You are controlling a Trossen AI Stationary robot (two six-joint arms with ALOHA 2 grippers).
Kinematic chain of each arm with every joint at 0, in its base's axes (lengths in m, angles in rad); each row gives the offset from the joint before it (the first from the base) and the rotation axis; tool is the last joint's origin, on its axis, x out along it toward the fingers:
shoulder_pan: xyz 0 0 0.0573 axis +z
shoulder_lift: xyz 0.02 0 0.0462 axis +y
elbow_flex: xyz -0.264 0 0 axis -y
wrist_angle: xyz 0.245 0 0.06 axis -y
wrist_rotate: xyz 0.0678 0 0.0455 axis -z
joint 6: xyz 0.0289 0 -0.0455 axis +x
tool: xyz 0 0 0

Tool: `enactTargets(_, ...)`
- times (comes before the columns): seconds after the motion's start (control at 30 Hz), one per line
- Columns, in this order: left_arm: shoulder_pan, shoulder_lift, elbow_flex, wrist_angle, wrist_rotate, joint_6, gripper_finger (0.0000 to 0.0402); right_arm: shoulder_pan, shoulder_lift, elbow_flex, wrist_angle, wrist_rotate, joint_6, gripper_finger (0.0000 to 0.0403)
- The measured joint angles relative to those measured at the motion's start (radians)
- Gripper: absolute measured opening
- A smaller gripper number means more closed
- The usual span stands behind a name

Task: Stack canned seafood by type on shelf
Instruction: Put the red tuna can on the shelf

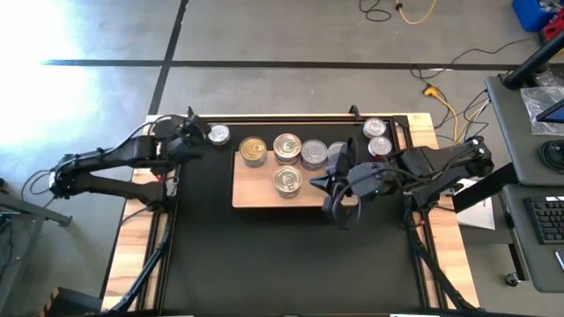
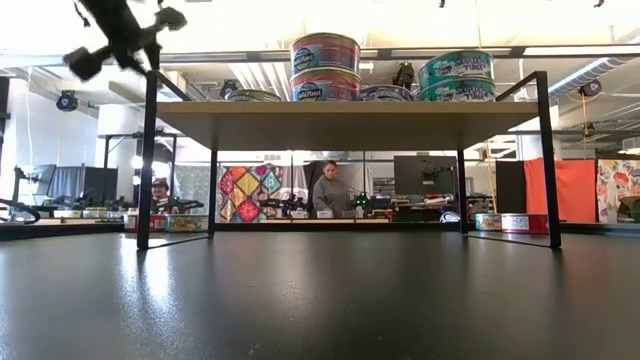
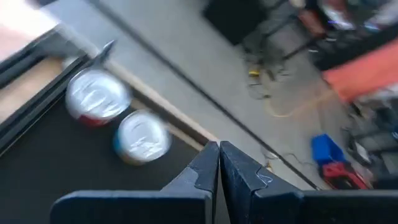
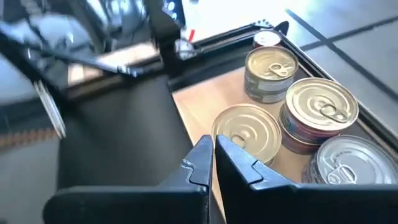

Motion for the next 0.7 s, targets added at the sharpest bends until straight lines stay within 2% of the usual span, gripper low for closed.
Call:
enactTargets(0.1,0.089,0.010,-0.070,0.046,0.130,-0.046,0.0001,0.002,-0.002,0.027,-0.002,0.003,0.039,0.0012)
enactTargets(0.2,0.213,0.059,-0.115,0.162,0.316,0.062,0.0001,0.001,-0.003,0.045,-0.062,0.010,0.044,0.0012)
enactTargets(0.3,0.342,0.114,-0.139,0.199,0.494,0.043,0.0001,-0.035,-0.002,0.068,-0.247,0.072,0.205,0.0012)
enactTargets(0.37,0.416,0.147,-0.147,0.199,0.576,0.011,0.0001,-0.077,-0.003,0.085,-0.387,0.074,0.328,0.0012)
enactTargets(0.5,0.494,0.226,-0.148,0.209,0.652,-0.017,0.0001,-0.143,-0.004,0.084,-0.548,0.021,0.430,0.0012)
enactTargets(0.6,0.531,0.281,-0.148,0.256,0.660,-0.036,0.0001,-0.186,-0.003,0.057,-0.539,-0.043,0.394,0.0013)
enactTargets(0.7,0.571,0.342,-0.137,0.395,0.671,0.029,0.0001,-0.233,-0.003,0.031,-0.506,-0.055,0.330,0.0013)
